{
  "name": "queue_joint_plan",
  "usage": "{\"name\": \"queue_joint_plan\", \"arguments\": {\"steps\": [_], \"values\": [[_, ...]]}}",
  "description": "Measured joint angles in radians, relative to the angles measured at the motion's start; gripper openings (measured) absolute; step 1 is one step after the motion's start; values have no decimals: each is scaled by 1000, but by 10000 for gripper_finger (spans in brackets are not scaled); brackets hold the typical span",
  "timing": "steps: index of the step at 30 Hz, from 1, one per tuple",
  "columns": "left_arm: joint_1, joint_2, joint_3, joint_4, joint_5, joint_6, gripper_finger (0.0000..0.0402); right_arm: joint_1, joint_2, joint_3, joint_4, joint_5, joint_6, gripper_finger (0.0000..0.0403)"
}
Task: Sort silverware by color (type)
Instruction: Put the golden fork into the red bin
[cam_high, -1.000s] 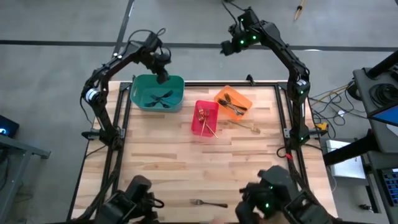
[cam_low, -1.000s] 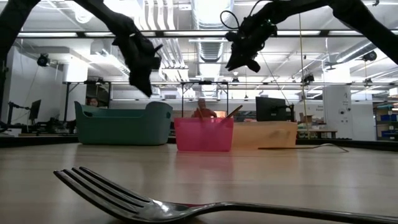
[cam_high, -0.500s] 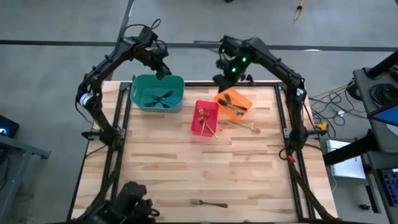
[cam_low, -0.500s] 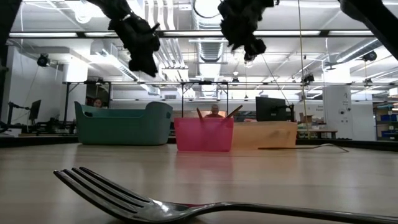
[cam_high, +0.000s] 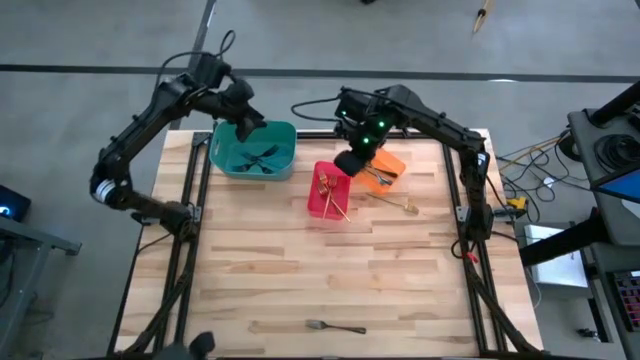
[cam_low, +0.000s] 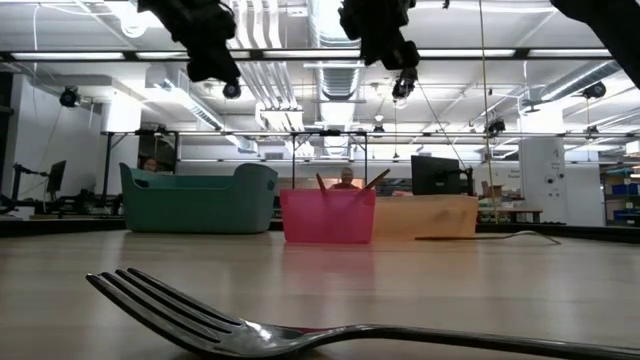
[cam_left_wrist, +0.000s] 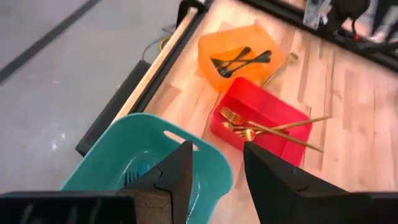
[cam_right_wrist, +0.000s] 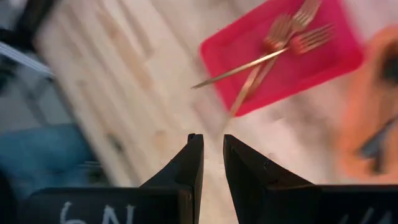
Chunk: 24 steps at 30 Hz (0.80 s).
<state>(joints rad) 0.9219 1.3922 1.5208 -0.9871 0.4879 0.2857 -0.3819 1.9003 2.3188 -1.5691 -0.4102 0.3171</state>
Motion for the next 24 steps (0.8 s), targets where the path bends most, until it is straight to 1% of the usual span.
{"name": "queue_joint_plan", "arguments": {"steps": [2,5,9,11,14,17,19,24], "values": [[-6,-47,-45,29,0,-27,123,7,-13,-21,2,52,-106,54],[-13,-115,-110,79,0,-80,123,4,-64,-103,0,38,-234,52],[-14,-192,-200,162,-7,-174,123,-29,-167,-283,-3,37,-311,39],[-14,-222,-247,219,-10,-225,123,-51,-220,-395,0,39,-308,30],[-14,-261,-314,314,-15,-300,123,-70,-302,-564,4,38,-259,18],[-14,-278,-366,407,-17,-364,123,-73,-385,-731,37,49,-251,11],[-14,-282,-386,461,-18,-399,123,-72,-438,-840,106,55,-250,10],[-14,-271,-389,542,-18,-490,123,-55,-564,-1098,345,57,-199,9]]}}
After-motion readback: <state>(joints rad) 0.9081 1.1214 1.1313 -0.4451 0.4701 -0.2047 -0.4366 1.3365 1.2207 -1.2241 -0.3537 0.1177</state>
